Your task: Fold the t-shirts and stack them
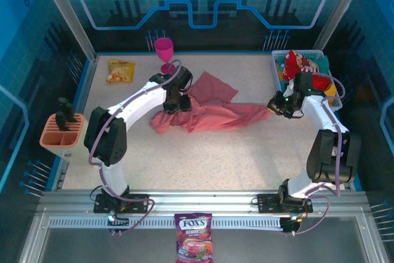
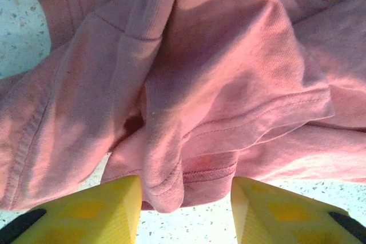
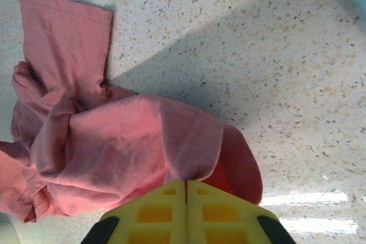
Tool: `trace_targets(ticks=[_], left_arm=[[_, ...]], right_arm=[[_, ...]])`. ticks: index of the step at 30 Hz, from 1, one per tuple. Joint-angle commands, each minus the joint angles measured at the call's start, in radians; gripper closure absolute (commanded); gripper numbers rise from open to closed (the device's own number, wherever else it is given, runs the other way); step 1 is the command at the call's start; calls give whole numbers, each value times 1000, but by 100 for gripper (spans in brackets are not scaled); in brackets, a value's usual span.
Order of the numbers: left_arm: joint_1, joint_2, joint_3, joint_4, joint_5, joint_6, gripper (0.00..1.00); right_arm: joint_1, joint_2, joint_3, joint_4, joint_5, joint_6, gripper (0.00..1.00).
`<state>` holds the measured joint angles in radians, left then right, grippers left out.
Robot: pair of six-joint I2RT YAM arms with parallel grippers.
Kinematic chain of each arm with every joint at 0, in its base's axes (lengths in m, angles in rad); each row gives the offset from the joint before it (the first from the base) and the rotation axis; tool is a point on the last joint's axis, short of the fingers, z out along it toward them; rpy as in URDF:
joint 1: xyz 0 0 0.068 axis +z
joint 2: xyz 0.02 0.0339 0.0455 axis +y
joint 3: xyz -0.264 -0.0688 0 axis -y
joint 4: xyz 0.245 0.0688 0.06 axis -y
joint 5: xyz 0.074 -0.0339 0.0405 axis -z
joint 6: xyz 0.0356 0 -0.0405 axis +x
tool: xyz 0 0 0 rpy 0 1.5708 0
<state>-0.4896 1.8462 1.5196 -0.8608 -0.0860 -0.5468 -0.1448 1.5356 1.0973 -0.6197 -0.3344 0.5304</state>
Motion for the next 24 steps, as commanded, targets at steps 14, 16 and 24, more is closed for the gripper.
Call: trace_targets(ticks=[14,16,24], left_arm=[[-25,107,17,-8,-17,5,66],[-26,104,9,-2,-19,4,70],[-20,80,19,9,-30,4,100]], right_arm=[[-4,-33,9,-25,-21,-21,100],[-7,-35,6,-22,-24,-20,100],[-14,-50,10,-24,-40,-18,100]])
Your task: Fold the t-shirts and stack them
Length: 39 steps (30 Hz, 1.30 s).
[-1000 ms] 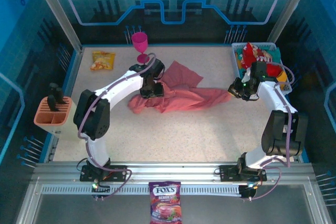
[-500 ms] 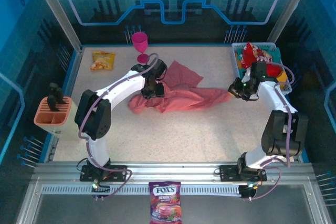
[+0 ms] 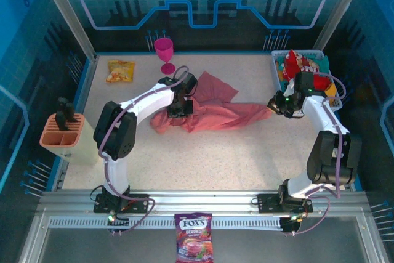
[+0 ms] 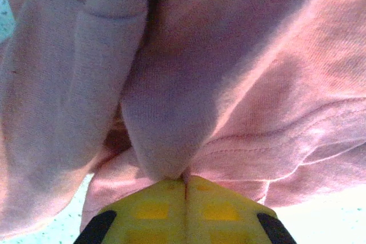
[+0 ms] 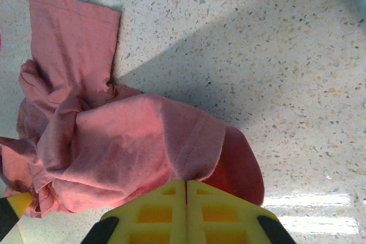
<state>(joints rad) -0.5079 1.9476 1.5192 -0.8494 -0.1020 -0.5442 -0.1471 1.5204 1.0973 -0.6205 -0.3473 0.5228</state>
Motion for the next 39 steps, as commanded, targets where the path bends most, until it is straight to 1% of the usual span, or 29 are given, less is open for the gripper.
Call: trace_targets(ticks=[1,4,7,11,15,17,20,22,24,27,29,32,34,35,36,39], left_arm=[[2,-30,29,-9,-7,6,100],[31,-103,52,-23,57,17,100],[71,-241,54,-17,86,18,100],[166,-442,66,-21,168,4,100],[231,-593,129,-75,173,6,100],[263,-654,160,-87,195,4,100],[299,-727,228,-108,190,12,100],[313,-753,289,-134,178,24,100],[316,-766,360,-150,190,31,100],[316,-795,429,-131,211,38,100],[317,-815,455,-108,188,59,100],[316,-801,538,-102,131,116,100],[316,-754,630,-111,139,133,100],[316,-725,670,-108,150,138,100],[316,-697,708,-108,156,141,100],[316,-636,768,-104,180,150,100]], right_arm=[[-15,-42,10,-24,-29,-12,100],[-19,-80,19,-35,-29,-19,100],[-21,-145,22,-42,-14,-28,100],[-24,-267,7,-3,-27,-23,100],[-26,-450,-53,156,-43,29,100],[-26,-509,-39,174,-37,25,100],[-26,-574,-1,180,1,21,100],[-27,-599,36,165,28,35,100],[-28,-634,75,157,50,62,100],[-34,-677,165,138,71,102,100],[-34,-687,230,127,91,114,100],[-34,-647,345,77,131,122,100],[-36,-607,410,56,168,144,100],[-40,-582,439,46,167,169,100],[-46,-552,474,36,140,190,100],[-51,-473,535,13,6,219,100]])
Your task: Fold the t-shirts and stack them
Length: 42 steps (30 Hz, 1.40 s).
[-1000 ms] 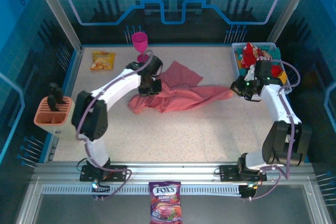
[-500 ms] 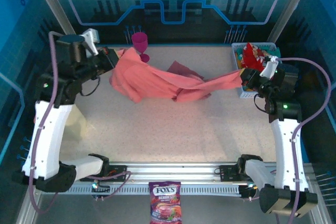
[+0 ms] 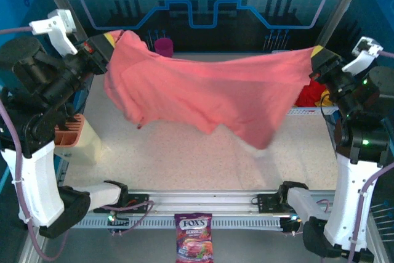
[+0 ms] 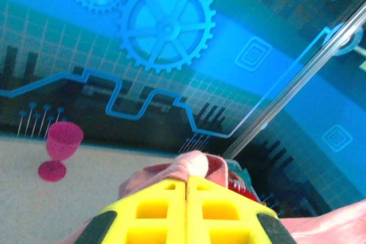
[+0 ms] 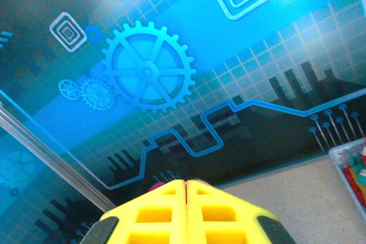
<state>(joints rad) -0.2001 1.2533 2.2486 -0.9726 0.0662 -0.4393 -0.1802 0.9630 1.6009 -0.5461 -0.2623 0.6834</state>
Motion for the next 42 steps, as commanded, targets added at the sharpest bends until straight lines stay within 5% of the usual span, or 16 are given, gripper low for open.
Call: trace_targets(ticks=[1,8,18,22,32,42], left_arm=[[8,68,40,23,14,48,100],[16,42,-92,90,-13,77,100],[75,130,-198,153,42,41,100],[93,70,-417,208,49,5,100],[113,-206,-1135,346,25,-88,100],[113,-252,-1406,414,49,-107,100]], right_arm=[[-17,97,36,-75,-115,59,100],[-25,92,-53,-147,-131,10,100],[-26,325,-2,-165,-278,53,100],[-19,369,-56,-273,-263,-29,100],[25,289,-510,-289,-199,-135,99],[126,521,-582,-152,-157,-123,96]])
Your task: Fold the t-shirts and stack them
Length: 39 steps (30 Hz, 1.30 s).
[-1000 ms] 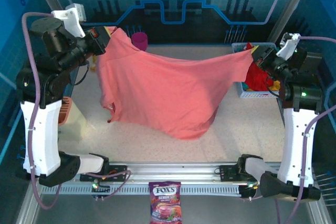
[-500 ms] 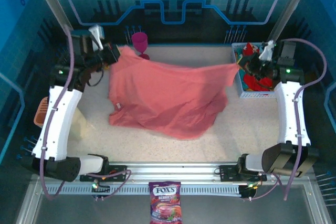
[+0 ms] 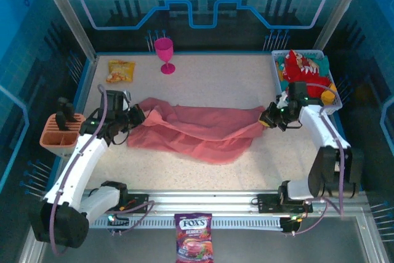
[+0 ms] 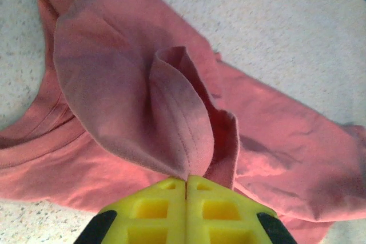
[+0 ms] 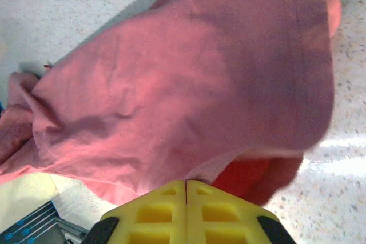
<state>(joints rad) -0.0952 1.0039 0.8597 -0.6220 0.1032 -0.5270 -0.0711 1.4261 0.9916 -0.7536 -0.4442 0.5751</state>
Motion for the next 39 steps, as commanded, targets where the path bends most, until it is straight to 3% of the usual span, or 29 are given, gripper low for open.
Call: trace_targets(ticks=[1,5,7,11,14,16,18,23,27,30,39], left_arm=[[8,2,-20,72,7,-17,100],[8,36,-19,82,-11,0,100],[8,50,-22,83,-10,5,100],[8,58,-34,95,-15,9,100],[8,57,-28,91,-20,15,100],[9,59,-27,92,-19,18,100],[9,64,-28,94,-10,17,100],[8,72,-28,100,7,12,100],[8,66,-32,106,9,8,100],[8,65,-34,103,12,8,100],[8,45,-49,103,14,2,100]], right_arm=[[22,92,51,68,31,-15,95],[31,232,130,81,60,-25,93],[30,288,147,91,41,-43,87],[30,290,131,120,33,-64,61],[33,186,99,122,93,-97,37],[33,106,73,129,131,-116,29],[43,36,50,127,178,-123,29],[95,-80,-22,133,277,-135,43],[121,-55,-65,153,291,-139,48],[129,-16,-86,178,300,-138,57],[156,6,-107,225,323,-148,59]])
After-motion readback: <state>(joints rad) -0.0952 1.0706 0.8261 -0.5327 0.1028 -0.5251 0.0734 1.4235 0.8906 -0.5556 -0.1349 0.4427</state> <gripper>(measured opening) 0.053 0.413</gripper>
